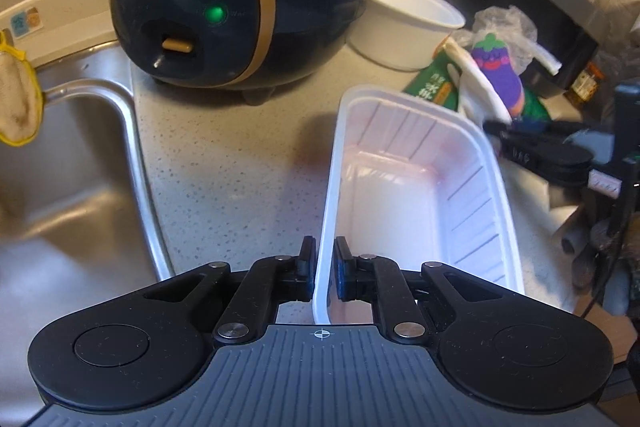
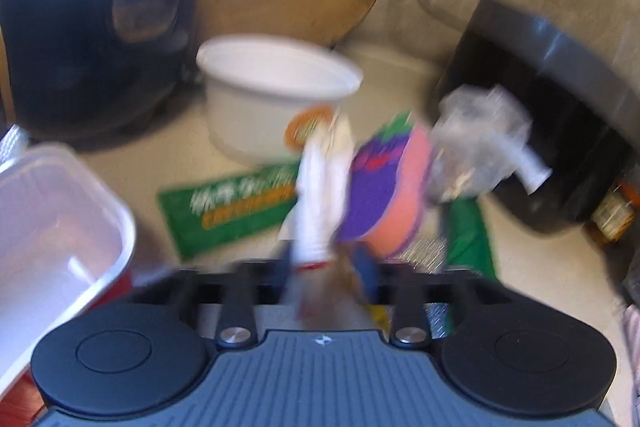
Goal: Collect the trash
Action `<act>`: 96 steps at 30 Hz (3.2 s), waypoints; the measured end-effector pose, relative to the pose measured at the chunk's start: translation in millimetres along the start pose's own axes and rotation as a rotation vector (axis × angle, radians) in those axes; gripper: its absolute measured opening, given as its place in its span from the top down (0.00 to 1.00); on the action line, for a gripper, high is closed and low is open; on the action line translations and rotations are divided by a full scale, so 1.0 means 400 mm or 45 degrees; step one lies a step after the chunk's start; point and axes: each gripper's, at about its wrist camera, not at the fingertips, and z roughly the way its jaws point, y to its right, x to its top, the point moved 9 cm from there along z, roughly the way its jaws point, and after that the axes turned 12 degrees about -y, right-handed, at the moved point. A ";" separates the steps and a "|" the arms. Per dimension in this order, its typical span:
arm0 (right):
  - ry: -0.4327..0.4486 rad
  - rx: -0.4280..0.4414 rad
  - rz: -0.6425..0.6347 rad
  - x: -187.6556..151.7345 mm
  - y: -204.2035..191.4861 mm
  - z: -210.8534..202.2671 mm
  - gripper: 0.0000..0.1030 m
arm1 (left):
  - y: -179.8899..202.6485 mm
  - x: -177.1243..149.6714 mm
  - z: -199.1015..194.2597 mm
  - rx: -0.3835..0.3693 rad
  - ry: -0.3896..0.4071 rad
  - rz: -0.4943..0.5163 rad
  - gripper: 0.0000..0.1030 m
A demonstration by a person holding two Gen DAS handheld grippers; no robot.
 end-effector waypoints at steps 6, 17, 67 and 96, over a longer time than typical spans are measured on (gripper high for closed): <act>0.007 0.224 0.168 -0.016 0.012 -0.079 0.93 | 0.020 0.015 -0.015 -0.082 0.053 0.022 0.90; 0.155 0.304 0.425 -0.087 0.120 -0.316 0.93 | 0.147 0.050 -0.018 -0.209 0.073 0.240 0.91; -0.660 -0.010 1.560 -1.201 0.309 -0.137 0.61 | 0.801 -0.330 0.428 -0.448 -0.682 0.962 0.80; 0.028 0.053 0.720 -0.313 0.337 -0.256 0.47 | 0.338 0.261 0.108 -0.350 0.233 0.274 0.80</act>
